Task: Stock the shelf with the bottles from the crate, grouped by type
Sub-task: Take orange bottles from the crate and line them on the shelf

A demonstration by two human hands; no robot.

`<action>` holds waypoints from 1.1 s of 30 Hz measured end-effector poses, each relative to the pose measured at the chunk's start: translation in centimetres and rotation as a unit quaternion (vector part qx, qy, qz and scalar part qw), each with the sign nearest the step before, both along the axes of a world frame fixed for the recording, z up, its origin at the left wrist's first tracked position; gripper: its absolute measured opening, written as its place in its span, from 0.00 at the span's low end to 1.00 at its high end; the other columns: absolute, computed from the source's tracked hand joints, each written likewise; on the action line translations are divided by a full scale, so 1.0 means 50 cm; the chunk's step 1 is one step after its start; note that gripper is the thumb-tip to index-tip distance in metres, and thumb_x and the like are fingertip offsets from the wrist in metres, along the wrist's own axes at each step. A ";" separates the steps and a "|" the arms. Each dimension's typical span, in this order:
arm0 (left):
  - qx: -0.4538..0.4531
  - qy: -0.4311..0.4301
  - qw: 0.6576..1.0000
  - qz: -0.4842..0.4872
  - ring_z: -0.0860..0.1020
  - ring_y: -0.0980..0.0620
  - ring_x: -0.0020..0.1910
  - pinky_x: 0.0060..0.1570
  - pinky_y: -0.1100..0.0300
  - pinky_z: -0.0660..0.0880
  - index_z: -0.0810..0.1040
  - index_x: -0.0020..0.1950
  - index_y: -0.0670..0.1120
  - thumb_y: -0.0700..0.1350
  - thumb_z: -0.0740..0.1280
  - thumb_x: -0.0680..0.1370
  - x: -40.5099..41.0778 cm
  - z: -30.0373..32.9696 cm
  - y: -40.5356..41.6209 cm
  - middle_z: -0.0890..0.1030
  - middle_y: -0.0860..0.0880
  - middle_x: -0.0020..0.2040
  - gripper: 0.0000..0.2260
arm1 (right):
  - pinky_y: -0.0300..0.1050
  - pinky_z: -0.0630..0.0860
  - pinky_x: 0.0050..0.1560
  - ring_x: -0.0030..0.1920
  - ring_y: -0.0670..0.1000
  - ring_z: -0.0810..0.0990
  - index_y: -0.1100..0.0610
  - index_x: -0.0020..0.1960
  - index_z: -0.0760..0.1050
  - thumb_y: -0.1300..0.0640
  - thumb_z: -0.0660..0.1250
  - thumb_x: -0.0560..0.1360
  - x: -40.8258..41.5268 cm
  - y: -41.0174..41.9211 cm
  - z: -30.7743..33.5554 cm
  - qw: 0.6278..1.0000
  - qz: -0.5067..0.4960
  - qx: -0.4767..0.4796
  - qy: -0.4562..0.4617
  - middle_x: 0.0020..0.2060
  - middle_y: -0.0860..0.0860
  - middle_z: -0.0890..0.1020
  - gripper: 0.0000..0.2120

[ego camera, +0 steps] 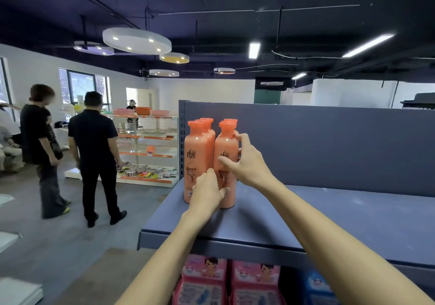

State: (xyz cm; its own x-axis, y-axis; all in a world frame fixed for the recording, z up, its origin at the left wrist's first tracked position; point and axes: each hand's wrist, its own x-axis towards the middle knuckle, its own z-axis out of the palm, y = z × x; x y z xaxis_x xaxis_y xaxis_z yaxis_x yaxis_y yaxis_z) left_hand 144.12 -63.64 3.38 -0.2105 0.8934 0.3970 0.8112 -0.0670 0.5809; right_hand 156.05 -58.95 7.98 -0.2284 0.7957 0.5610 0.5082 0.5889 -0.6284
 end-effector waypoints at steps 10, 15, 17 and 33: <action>0.096 0.018 0.995 -0.016 0.78 0.46 0.58 0.57 0.48 0.75 0.75 0.63 0.47 0.46 0.71 0.72 0.019 -0.010 -0.100 0.81 0.47 0.56 0.20 | 0.48 0.77 0.53 0.54 0.54 0.78 0.45 0.77 0.55 0.47 0.72 0.73 0.061 -0.077 -0.001 0.996 -0.017 0.002 -0.084 0.50 0.49 0.77 0.39; 0.095 0.041 0.994 -0.029 0.79 0.47 0.54 0.54 0.49 0.76 0.75 0.63 0.48 0.48 0.71 0.72 0.070 -0.001 -0.120 0.81 0.48 0.54 0.20 | 0.50 0.76 0.54 0.55 0.55 0.78 0.49 0.73 0.62 0.45 0.72 0.74 0.125 -0.110 -0.003 0.988 -0.050 0.015 -0.145 0.52 0.51 0.78 0.32; 0.087 0.056 0.994 -0.046 0.79 0.48 0.53 0.53 0.50 0.76 0.74 0.62 0.49 0.49 0.71 0.73 0.099 -0.003 -0.129 0.80 0.49 0.53 0.19 | 0.51 0.77 0.55 0.54 0.54 0.78 0.49 0.73 0.64 0.45 0.71 0.75 0.160 -0.134 -0.004 0.985 -0.060 0.010 -0.159 0.54 0.52 0.79 0.30; 0.079 0.168 0.912 -0.366 0.74 0.52 0.49 0.49 0.52 0.74 0.75 0.57 0.51 0.53 0.68 0.74 0.476 -0.153 -0.243 0.76 0.54 0.47 0.14 | 0.50 0.77 0.55 0.50 0.45 0.79 0.49 0.55 0.75 0.45 0.73 0.71 0.612 -0.407 -0.222 0.962 -0.179 -0.058 -0.198 0.49 0.44 0.80 0.16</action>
State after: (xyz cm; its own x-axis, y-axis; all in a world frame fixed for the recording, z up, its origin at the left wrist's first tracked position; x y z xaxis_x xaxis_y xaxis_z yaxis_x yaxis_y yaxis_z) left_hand 167.91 -75.79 -4.29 0.5763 0.6718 0.4653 0.6460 -0.7233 0.2440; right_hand 186.67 -79.30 -3.09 -0.1060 0.9154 0.3883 0.8784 0.2693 -0.3948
